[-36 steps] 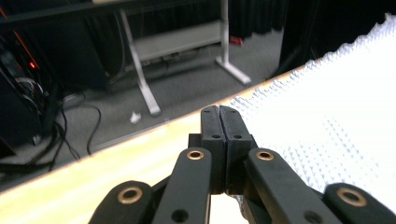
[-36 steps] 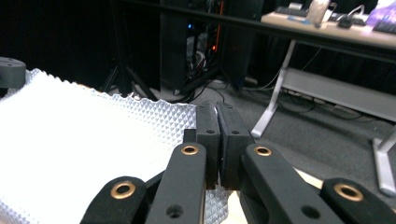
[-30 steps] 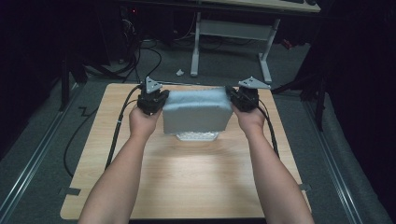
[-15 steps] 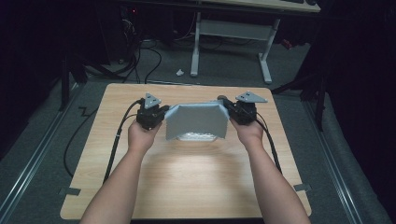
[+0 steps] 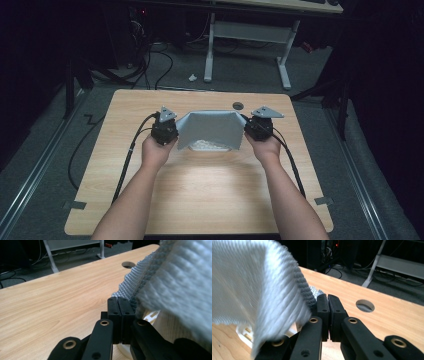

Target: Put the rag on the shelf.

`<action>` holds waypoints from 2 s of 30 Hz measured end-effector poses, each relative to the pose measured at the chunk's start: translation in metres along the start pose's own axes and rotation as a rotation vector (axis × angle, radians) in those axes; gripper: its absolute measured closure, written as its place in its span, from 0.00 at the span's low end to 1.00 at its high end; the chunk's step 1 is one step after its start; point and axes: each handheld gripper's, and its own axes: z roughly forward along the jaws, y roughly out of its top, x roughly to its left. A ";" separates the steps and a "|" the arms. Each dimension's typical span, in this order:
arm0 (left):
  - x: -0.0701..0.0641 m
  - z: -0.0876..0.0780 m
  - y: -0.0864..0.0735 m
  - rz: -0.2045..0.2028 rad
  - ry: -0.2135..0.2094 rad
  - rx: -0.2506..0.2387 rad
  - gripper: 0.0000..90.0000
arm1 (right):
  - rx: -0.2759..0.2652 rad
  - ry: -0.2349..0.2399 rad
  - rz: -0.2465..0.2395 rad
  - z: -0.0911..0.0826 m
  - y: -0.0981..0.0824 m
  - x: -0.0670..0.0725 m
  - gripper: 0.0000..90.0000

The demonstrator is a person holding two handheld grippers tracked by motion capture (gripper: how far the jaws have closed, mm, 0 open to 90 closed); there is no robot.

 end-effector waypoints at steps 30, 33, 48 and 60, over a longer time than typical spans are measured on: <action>0.002 0.007 -0.020 -0.046 -0.019 0.044 0.90 | 0.048 0.002 0.014 0.013 -0.028 0.001 0.96; 0.005 0.003 -0.021 -0.052 -0.013 0.040 0.88 | 0.044 0.002 0.018 0.011 -0.028 0.001 0.93; 0.029 -0.020 -0.021 -0.110 0.033 0.003 0.81 | 0.020 -0.023 0.034 -0.001 -0.021 -0.010 0.85; 0.033 -0.026 -0.021 -0.105 0.051 -0.001 0.81 | -0.014 -0.049 0.058 -0.014 -0.018 -0.022 0.80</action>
